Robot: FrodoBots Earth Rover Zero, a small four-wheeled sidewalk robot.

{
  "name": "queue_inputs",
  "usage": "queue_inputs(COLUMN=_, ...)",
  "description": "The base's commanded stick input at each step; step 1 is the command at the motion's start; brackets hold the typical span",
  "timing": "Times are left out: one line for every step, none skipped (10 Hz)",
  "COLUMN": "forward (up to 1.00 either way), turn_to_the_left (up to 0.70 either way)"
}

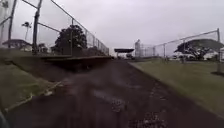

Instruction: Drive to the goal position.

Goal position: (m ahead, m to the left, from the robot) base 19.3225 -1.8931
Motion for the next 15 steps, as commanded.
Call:
queue_inputs(forward=1.00, turn_to_the_left=0.00)
queue_inputs(forward=1.00, turn_to_the_left=0.00)
queue_inputs(forward=1.00, turn_to_the_left=0.00)
queue_inputs(forward=1.00, turn_to_the_left=0.00)
queue_inputs(forward=1.00, turn_to_the_left=0.00)
queue_inputs(forward=1.00, turn_to_the_left=0.00)
queue_inputs(forward=1.00, turn_to_the_left=0.00)
queue_inputs(forward=1.00, turn_to_the_left=0.00)
queue_inputs(forward=1.00, turn_to_the_left=0.00)
queue_inputs(forward=1.00, turn_to_the_left=0.00)
queue_inputs(forward=1.00, turn_to_the_left=0.00)
queue_inputs(forward=1.00, turn_to_the_left=0.00)
queue_inputs(forward=1.00, turn_to_the_left=0.00)
queue_inputs(forward=1.00, turn_to_the_left=0.00)
queue_inputs(forward=1.00, turn_to_the_left=0.00)
